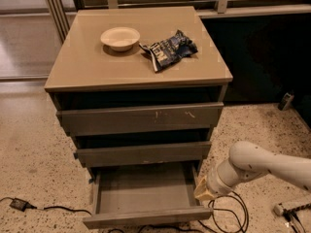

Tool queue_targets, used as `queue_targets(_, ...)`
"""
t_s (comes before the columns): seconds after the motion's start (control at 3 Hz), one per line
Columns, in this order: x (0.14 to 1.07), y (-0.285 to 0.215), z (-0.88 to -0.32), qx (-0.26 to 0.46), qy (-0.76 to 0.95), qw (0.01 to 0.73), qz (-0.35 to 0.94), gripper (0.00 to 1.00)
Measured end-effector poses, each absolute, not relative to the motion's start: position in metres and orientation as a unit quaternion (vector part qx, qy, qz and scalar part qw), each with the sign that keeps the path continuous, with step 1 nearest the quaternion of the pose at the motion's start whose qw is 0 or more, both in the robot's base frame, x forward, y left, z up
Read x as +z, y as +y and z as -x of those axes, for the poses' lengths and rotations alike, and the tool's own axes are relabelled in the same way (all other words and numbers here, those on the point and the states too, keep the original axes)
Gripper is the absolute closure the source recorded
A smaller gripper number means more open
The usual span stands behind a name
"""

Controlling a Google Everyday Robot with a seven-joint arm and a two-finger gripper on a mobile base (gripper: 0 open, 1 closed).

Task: Close bottom drawer

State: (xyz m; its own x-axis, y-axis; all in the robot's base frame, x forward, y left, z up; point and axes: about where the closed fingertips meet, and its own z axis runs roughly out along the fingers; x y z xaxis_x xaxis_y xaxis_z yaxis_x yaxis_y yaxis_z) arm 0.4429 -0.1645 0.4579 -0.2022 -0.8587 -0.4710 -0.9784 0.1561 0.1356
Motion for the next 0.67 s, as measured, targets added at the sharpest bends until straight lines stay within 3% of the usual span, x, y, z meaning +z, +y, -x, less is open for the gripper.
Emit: queue_targets(0.67, 0.398, -0.132, -0.43, 0.232, 0.737, 0.166, 0.613, 1.0)
